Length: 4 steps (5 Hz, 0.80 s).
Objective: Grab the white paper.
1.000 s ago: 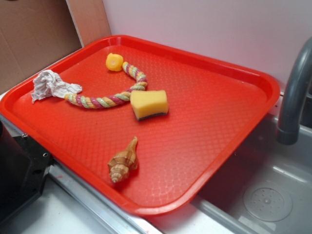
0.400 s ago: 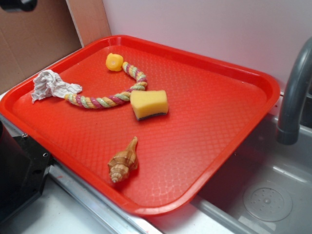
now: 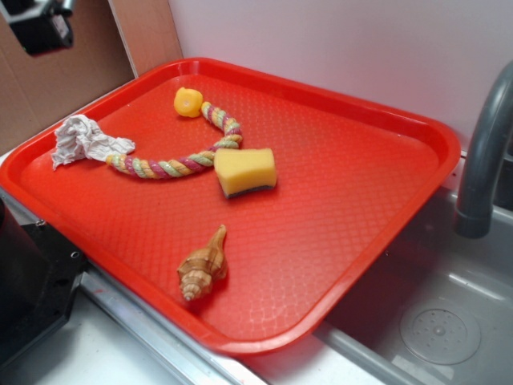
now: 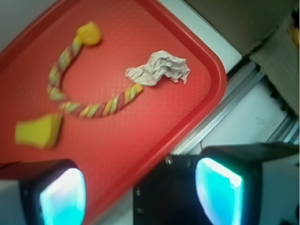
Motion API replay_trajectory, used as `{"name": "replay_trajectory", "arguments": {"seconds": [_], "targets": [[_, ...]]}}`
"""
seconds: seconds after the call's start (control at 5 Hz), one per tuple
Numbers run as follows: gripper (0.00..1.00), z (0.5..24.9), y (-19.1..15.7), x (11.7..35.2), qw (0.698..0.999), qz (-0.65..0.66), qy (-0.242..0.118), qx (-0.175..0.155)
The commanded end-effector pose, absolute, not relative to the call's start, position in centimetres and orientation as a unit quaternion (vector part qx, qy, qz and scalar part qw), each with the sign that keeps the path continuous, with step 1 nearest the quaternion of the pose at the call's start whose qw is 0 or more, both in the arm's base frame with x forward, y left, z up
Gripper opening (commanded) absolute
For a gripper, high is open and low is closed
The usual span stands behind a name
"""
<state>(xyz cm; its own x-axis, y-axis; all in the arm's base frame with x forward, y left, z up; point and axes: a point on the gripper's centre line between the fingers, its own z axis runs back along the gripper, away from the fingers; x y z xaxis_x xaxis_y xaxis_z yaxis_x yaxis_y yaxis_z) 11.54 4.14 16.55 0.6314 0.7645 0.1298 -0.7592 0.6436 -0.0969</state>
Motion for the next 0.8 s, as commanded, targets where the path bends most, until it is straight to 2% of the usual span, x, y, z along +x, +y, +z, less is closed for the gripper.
{"name": "replay_trajectory", "arguments": {"seconds": [0.0, 0.2, 0.4, 0.6], "targets": [[1.00, 12.6, 9.2, 13.0, 0.813, 0.567, -0.130, 0.004], [1.00, 10.7, 10.2, 14.2, 0.795, 0.587, -0.150, 0.020], [1.00, 8.6, 11.4, 15.1, 0.782, 0.605, -0.147, 0.043], [1.00, 6.0, 12.0, 16.2, 0.771, 0.613, -0.165, 0.058]]}}
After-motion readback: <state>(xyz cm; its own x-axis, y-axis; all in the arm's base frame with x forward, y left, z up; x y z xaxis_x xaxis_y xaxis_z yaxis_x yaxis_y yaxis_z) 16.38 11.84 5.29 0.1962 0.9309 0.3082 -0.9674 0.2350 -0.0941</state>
